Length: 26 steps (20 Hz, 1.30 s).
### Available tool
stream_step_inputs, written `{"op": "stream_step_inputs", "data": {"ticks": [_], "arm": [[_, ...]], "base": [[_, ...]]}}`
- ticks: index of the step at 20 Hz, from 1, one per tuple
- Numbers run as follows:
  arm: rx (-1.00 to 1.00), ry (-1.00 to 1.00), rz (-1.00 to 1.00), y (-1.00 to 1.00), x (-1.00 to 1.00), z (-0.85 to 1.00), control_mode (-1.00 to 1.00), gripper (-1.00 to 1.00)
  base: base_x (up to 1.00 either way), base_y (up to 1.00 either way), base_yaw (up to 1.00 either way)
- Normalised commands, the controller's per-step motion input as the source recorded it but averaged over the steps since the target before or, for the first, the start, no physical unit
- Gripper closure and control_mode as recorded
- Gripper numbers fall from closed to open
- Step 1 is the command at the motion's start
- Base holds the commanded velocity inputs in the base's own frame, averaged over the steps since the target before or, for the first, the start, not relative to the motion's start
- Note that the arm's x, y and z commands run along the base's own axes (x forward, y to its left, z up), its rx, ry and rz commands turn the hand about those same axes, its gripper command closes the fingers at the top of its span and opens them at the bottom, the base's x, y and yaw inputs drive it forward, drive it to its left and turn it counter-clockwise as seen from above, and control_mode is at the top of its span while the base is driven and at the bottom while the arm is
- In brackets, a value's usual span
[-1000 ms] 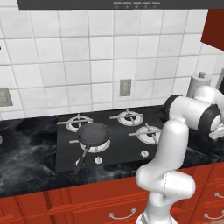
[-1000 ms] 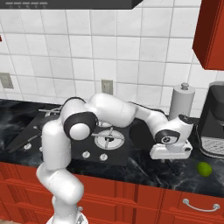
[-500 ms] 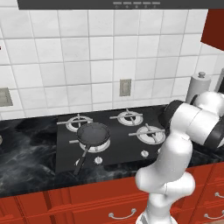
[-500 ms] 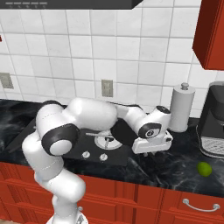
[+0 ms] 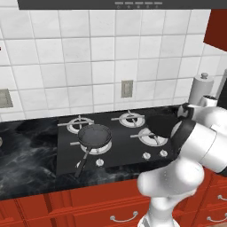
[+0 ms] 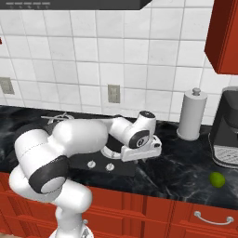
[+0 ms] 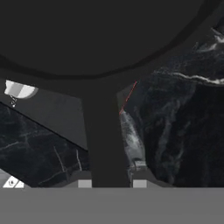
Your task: Place both pans onto different burners. Then place the lime and the fish on different pans.
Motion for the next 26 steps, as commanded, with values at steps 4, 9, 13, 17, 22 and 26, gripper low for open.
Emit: {"op": "stream_step_inputs", "data": {"ticks": [4,9,13,17,22,26], "arm": [[0.0,0.0,0.01,0.25,0.21,0.0,-1.0,1.0],[-0.02,0.0,0.0,0.14,0.27,0.0,-1.0,1.0],[-0.07,0.0,0.0,0.22,0.21,-0.02,-1.0,1.0],[-0.06,0.0,0.02,0.24,0.08,-0.04,-1.0,1.0],[-0.05,0.0,0.03,0.18,0.01,-0.09,-1.0,1.0],[-0.03,0.0,0.03,0.04,0.05,-0.21,-1.0,1.0]], "base": [[0.0,0.0,0.0],[0.0,0.0,0.0],[0.0,0.0,0.0],[0.0,0.0,0.0],[0.0,0.0,0.0],[0.0,0.0,0.0]]}}
